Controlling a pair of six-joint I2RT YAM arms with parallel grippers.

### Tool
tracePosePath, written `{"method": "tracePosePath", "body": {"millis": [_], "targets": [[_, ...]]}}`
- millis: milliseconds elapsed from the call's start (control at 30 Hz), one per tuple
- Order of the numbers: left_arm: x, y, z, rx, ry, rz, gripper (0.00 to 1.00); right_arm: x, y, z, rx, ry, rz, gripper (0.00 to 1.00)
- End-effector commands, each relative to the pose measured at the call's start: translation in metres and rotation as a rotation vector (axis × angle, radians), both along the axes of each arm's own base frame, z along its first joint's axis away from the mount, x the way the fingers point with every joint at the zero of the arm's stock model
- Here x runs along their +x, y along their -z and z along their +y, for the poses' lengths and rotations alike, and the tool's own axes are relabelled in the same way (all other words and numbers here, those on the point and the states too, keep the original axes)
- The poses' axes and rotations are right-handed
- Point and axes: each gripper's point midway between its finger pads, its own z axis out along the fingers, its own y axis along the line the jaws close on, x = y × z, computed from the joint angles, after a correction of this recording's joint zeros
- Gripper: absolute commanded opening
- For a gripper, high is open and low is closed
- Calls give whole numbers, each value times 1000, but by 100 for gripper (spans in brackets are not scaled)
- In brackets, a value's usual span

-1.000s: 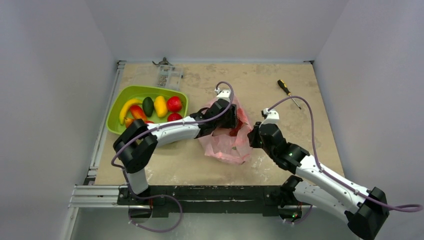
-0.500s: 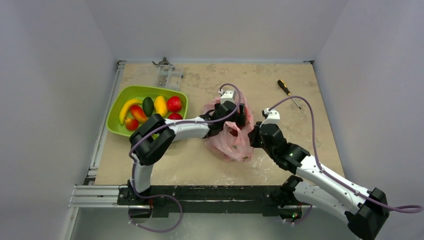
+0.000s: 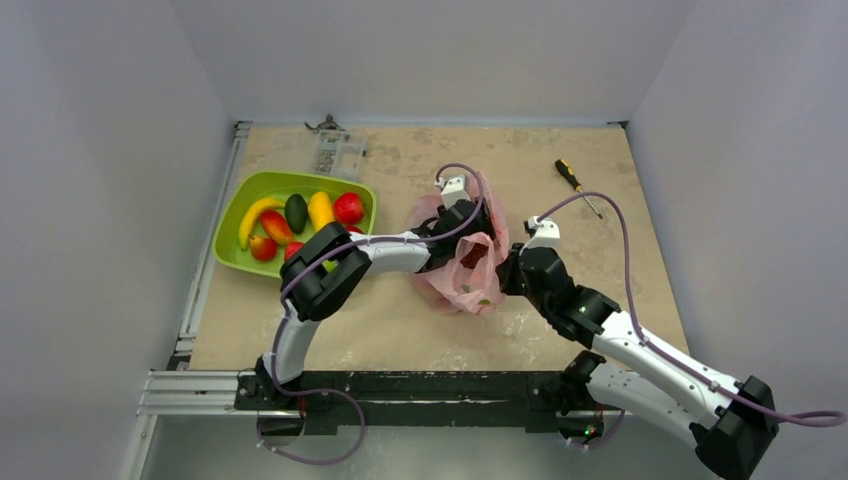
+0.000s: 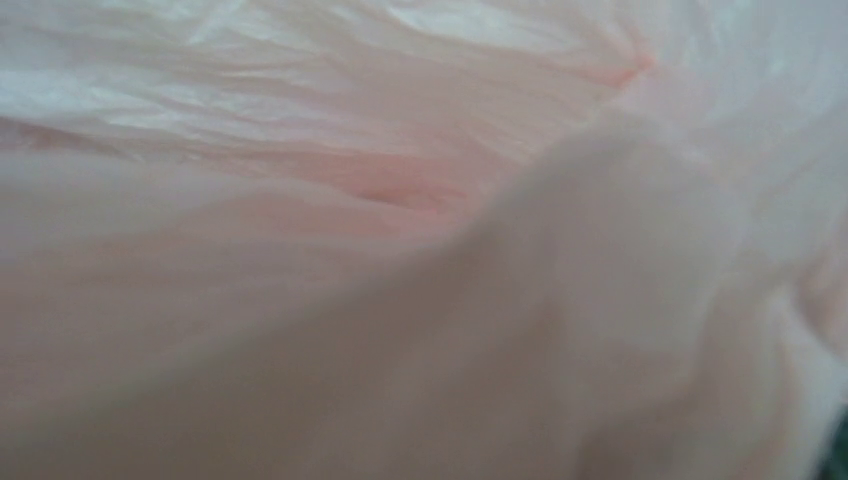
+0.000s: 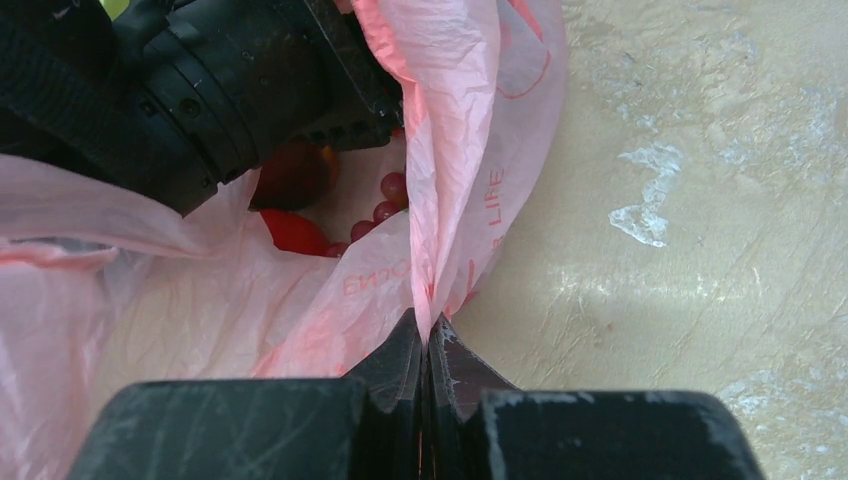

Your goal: Take the fake fruits out of the plastic bag

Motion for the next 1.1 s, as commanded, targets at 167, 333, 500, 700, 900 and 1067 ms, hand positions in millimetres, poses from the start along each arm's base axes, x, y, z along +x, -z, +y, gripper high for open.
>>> {"method": "tracePosePath", "body": {"millis": [167,333,500,700,900,1067], "targets": [[13,-53,6,-112,7,-123,30,4,-21,0,19,13,-47,0],[-17,-64,14,-111,111,-82,26,7,-20,-2,9,19,-56,0],[-66,-78,29,-86,280,-34,22,9,-24,-5,-3,31,-81,0],[-111,-89,48,-77,401,20,18,9,-25,-6,-3,30,-84,0],[-162,-95,75,-16,554,111,18,9,-26,-6,7,34,-94,0],[-190,-101,123,98,572,103,18,9,-24,-6,2,34,-88,0]]}}
